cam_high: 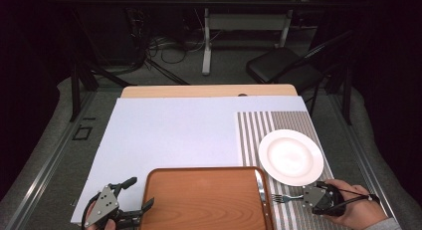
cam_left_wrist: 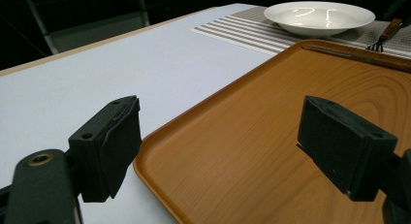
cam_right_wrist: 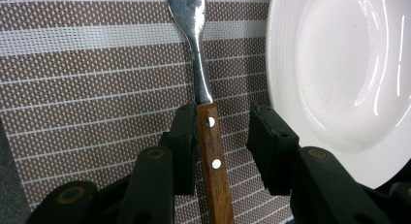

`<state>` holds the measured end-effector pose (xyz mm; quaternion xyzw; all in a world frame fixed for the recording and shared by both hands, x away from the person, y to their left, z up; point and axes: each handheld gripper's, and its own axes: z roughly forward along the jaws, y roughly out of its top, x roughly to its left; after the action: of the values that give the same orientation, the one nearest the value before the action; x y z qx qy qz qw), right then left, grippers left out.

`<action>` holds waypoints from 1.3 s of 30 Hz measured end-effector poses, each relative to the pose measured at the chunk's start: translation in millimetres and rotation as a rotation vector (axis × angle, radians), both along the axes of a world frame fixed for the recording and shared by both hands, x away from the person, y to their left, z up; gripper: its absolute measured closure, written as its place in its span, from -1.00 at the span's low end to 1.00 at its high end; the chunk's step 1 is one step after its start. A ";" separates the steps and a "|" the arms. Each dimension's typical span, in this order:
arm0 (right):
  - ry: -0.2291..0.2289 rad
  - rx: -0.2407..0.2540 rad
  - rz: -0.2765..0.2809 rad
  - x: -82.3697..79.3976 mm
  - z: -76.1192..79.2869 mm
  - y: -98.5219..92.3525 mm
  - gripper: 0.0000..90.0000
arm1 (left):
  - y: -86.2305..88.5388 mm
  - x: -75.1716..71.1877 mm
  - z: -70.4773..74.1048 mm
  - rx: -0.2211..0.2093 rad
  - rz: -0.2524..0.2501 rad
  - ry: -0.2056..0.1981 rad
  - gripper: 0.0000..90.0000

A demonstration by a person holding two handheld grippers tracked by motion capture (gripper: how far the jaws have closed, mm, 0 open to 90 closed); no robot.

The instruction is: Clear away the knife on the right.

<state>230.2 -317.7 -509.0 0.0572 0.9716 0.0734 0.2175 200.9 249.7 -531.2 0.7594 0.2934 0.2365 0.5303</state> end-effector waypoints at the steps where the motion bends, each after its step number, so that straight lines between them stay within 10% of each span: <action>1: 0.009 -0.001 0.002 0.9 -0.2 -0.2 0.41 | -0.1 0.0 0.0 -0.001 0.001 0.001 -0.65; 39: 0.069 -0.098 0.025 9.4 -19.4 1.0 0.70 | -0.1 -0.1 -0.2 0.003 -0.004 -0.001 -0.65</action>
<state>239.7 -316.7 -528.3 0.0367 0.9816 0.0263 0.1855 200.7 249.6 -531.4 0.7608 0.2913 0.2360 0.5297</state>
